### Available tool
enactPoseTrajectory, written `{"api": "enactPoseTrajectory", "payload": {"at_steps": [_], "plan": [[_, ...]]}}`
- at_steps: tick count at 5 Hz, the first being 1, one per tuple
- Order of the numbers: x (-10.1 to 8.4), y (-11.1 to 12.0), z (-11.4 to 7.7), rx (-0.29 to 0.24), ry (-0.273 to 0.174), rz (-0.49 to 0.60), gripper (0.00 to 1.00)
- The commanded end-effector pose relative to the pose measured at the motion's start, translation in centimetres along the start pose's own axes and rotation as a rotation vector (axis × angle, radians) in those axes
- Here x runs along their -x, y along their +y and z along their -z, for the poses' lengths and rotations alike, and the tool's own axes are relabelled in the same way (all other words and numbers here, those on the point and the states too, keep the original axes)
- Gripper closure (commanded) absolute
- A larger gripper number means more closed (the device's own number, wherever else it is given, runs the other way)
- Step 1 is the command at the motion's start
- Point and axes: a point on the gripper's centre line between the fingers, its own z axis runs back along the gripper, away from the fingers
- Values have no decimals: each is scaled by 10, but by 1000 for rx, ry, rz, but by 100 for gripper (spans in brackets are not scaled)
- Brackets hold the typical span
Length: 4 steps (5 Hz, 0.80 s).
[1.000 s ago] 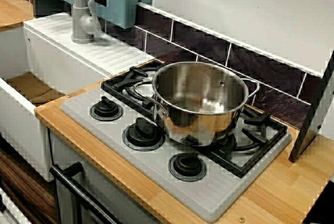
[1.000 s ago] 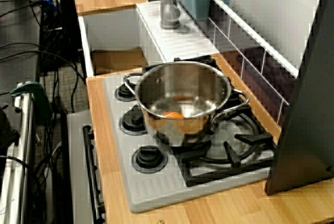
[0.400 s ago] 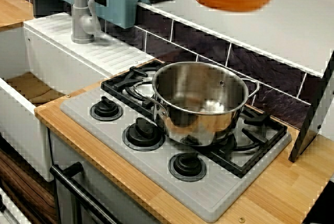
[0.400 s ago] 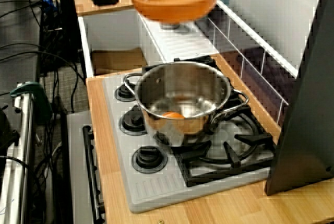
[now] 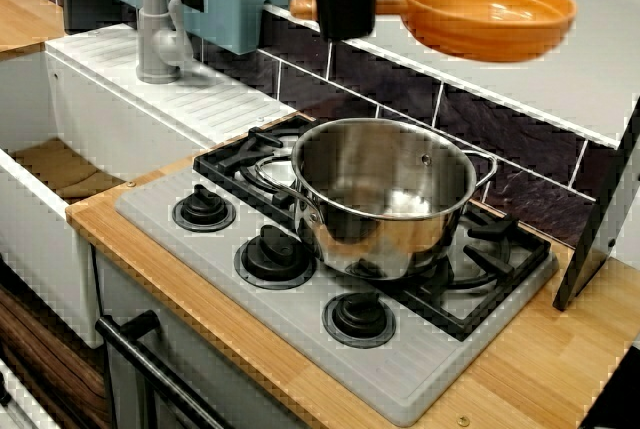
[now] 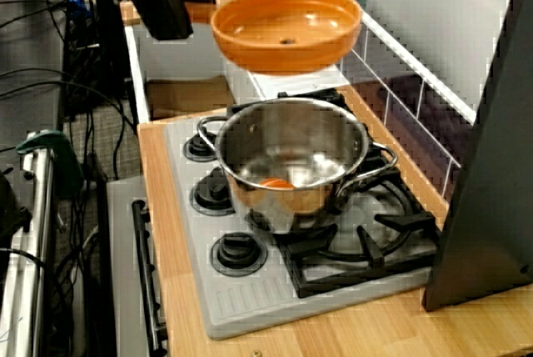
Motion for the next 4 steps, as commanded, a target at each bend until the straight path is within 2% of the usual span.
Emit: {"api": "enactPoseTrajectory", "payload": {"at_steps": [1,4], "plan": [[-10,-23,9,-8,-26,30,100],[-16,-38,16,14,-8,53,100]]}}
